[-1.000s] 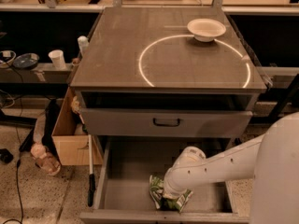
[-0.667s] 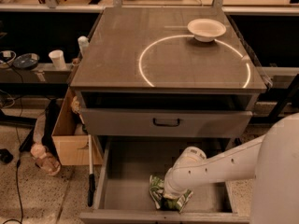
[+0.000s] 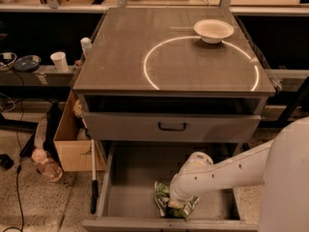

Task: Place green jalapeno chip bag into middle drawer

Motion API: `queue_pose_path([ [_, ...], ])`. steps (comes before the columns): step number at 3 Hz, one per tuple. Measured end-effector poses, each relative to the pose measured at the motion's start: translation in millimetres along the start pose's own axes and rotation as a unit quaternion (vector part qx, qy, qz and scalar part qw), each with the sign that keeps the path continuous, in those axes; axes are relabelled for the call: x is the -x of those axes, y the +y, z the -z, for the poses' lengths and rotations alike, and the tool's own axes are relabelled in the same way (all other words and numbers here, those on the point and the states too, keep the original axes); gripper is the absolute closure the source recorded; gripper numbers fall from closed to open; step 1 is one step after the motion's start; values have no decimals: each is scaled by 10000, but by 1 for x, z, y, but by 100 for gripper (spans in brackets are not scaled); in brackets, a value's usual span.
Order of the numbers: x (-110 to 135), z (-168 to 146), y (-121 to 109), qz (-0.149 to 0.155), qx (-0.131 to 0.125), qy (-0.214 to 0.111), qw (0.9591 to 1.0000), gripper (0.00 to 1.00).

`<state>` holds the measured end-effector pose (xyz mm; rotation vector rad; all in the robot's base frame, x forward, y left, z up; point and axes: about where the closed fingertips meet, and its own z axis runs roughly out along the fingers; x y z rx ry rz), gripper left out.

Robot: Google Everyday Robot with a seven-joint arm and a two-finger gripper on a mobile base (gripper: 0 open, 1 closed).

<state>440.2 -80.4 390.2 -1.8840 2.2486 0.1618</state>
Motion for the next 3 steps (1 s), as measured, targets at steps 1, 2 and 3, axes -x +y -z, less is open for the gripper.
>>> queue_pose_path([
  [1, 0, 0, 0, 0, 0, 0, 10000, 4],
  [2, 0, 0, 0, 0, 0, 0, 10000, 0],
  [3, 0, 0, 0, 0, 1, 0, 10000, 0],
])
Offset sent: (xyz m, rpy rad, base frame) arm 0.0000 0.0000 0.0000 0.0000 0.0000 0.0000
